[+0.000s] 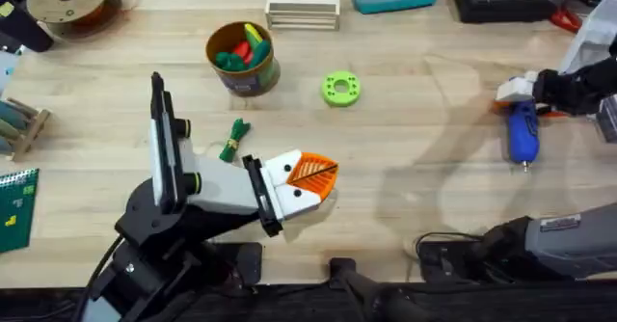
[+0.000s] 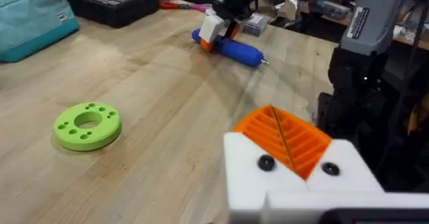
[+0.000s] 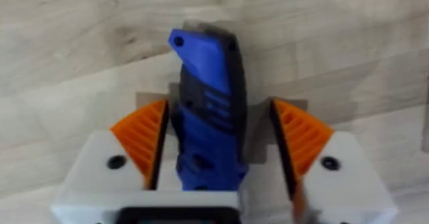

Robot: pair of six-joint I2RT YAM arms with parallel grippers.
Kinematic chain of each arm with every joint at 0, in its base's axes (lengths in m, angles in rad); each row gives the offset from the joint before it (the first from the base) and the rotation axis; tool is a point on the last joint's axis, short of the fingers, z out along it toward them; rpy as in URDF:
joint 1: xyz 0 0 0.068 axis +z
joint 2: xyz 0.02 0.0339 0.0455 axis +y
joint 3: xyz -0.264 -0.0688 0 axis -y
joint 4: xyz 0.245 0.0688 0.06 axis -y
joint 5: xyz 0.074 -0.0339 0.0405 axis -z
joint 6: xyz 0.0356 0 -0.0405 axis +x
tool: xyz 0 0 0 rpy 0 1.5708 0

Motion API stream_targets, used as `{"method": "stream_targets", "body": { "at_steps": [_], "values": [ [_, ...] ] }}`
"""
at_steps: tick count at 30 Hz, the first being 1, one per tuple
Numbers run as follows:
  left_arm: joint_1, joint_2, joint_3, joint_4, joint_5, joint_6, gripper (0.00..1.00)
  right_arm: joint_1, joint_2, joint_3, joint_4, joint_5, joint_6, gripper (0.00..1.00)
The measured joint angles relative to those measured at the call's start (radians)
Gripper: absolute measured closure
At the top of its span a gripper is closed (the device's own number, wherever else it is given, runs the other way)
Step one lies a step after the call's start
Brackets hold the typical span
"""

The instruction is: Pick up the gripper from the table and insert it into the empty holder that is missing its gripper. Then pick up a screw, insert it into the mounting hole, and use the screwdriver to tighten it. Finally, clean up the table by picking up the vegetable and placing it into the bucket.

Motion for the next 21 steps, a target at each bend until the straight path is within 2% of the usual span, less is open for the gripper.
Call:
{"method": "stream_targets", "body": {
  "at_steps": [3, 4, 5, 7, 8, 17, 21],
  "values": [
    [0.000, 0.000, 0.000, 0.000, 0.000, 0.000, 0.997, -0.002, 0.006, 0.000, 0.017, 0.002, -0.003, 0.383],
    [0.000, 0.000, 0.000, 0.000, 0.000, 0.000, 0.997, -0.003, 0.006, 0.000, 0.018, 0.001, -0.002, 0.420],
    [0.000, 0.000, 0.000, 0.000, 0.000, 0.000, 0.997, -0.004, 0.005, 0.000, 0.022, 0.005, -0.007, 0.604],
    [0.000, 0.000, 0.000, 0.000, 0.000, 0.000, 0.997, -0.006, 0.006, 0.000, 0.027, 0.009, -0.013, 0.862],
    [0.000, 0.000, 0.000, 0.000, 0.000, 0.000, 0.997, -0.006, 0.006, 0.000, 0.029, 0.010, -0.012, 0.954],
    [0.000, 0.000, 0.000, 0.000, 0.000, 0.000, 0.997, -0.006, -0.006, 0.001, -0.010, 0.003, 0.066, 0.969],
    [0.000, 0.000, 0.000, 0.000, 0.000, 0.000, 0.997, -0.006, -0.056, -0.007, -0.058, -0.064, 0.116, 0.969]
  ]
}}
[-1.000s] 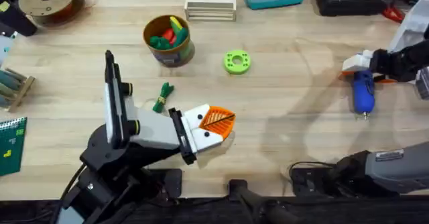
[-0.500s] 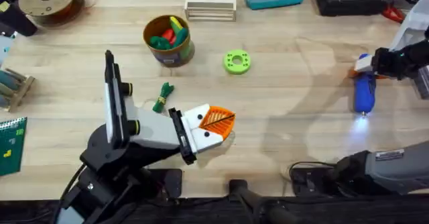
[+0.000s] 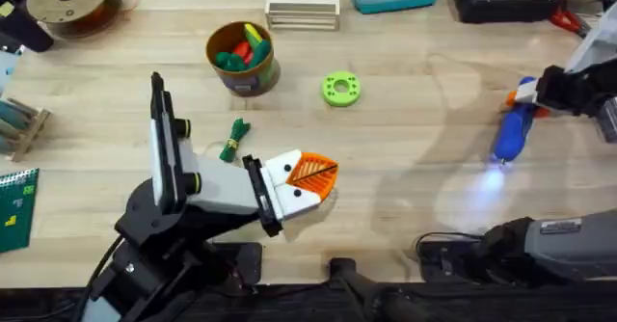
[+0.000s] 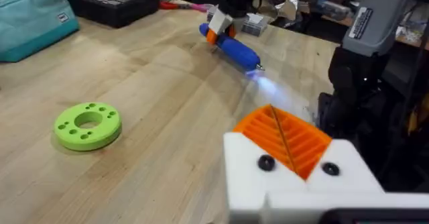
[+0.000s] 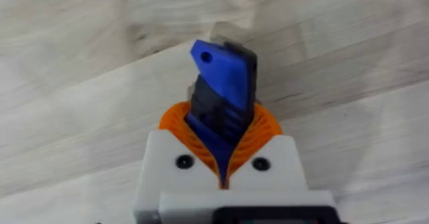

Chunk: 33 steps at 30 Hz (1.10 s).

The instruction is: Pick up the gripper from the table and insert it into the empty holder that is missing its gripper. Then pick up a screw, insert it into the mounting hole, and use the screwdriver to tighten it. Finally, clean up the table by picking up the vegetable and placing it into the bucket.

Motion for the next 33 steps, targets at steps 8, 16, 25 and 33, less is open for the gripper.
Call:
{"method": "stream_targets", "body": {
  "at_steps": [8, 16, 25, 33],
  "values": [
    [0.000, 0.000, 0.000, 0.000, 0.000, 0.000, 0.997, 0.016, -0.261, -0.003, -0.043, -0.179, 0.029, 0.969],
    [0.000, 0.000, 0.000, 0.000, 0.000, 0.000, 0.997, 0.104, -0.495, -0.040, -0.017, -0.308, 0.038, 0.969],
    [0.000, 0.000, 0.000, 0.000, 0.000, 0.000, 0.997, 0.368, -0.730, -0.396, 0.384, -0.397, 0.176, 0.969],
    [0.000, 0.000, 0.000, 0.000, 0.000, 0.000, 0.997, 0.749, -0.789, -0.520, 0.851, -0.430, 0.333, 0.970]
  ]
}}
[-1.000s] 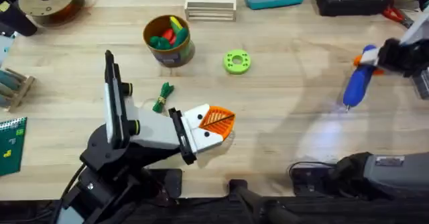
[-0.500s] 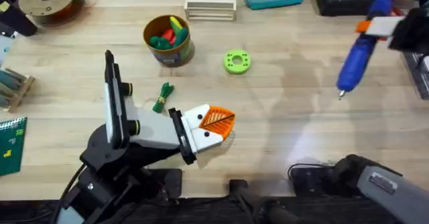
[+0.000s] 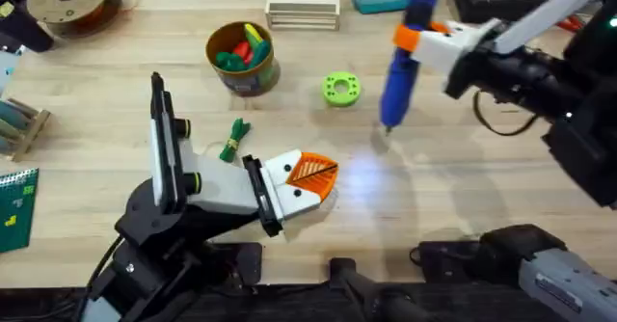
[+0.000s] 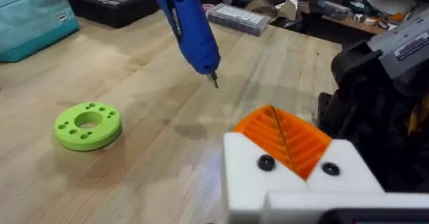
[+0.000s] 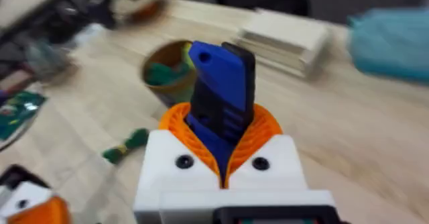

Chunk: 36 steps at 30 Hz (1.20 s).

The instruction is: Pick up the gripper from the table and insert it into the empty holder that is missing its gripper. Then pick up a screw, insert it into the mounting hole, and use the screwdriver to tighten it. Finally, clean up the table by picking up the vegetable and placing it into the bucket.

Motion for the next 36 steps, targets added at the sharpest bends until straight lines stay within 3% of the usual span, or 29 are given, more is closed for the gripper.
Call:
{"method": "stream_targets", "body": {
  "at_steps": [6, 16, 28, 36],
  "values": [
    [0.000, 0.000, 0.000, 0.000, 0.000, 0.000, 0.997, 0.178, 0.036, 0.000, 0.209, 0.007, 0.060, 0.970],
    [0.000, 0.000, 0.000, 0.000, 0.000, 0.000, 0.997, 0.350, 0.183, -0.002, 0.521, -0.003, 0.157, 0.969],
    [0.000, 0.000, 0.000, 0.000, 0.000, 0.000, 0.997, 0.376, 0.319, -0.002, 0.947, -0.169, 0.285, 0.969],
    [0.000, 0.000, 0.000, 0.000, 0.000, 0.000, 0.997, 0.419, 0.318, -0.002, 1.058, -0.221, 0.337, 0.969]
  ]
}}
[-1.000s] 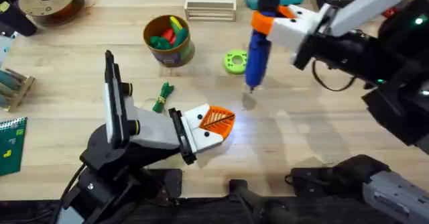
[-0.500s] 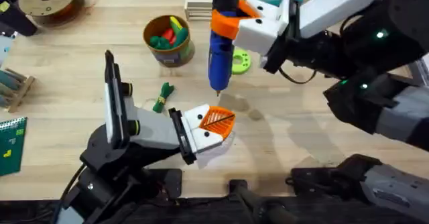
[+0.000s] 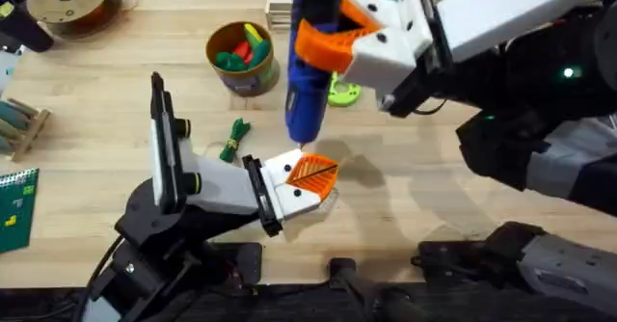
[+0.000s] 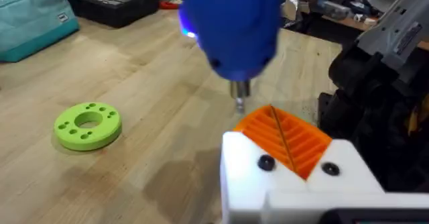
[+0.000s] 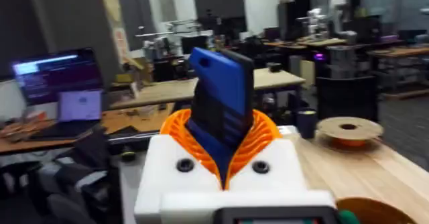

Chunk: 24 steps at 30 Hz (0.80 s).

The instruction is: Pick up the gripper from the table and insert it into the empty holder that is missing its gripper. Then pick up a screw, insert it into the mounting hole, and use the screwdriver to tighten it. Finally, clean up the table by picking up the vegetable and placing it into the bucket.

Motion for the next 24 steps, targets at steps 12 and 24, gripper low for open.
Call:
{"method": "stream_targets", "body": {
  "at_steps": [12, 24],
  "values": [
    [0.000, 0.000, 0.000, 0.000, 0.000, 0.000, 0.997, 0.041, 0.000, 0.000, 0.105, -0.014, 0.007, 0.970],
    [0.000, 0.000, 0.000, 0.000, 0.000, 0.000, 0.997, 0.096, 0.000, 0.000, 0.047, 0.028, 0.004, 0.969]
  ]
}}
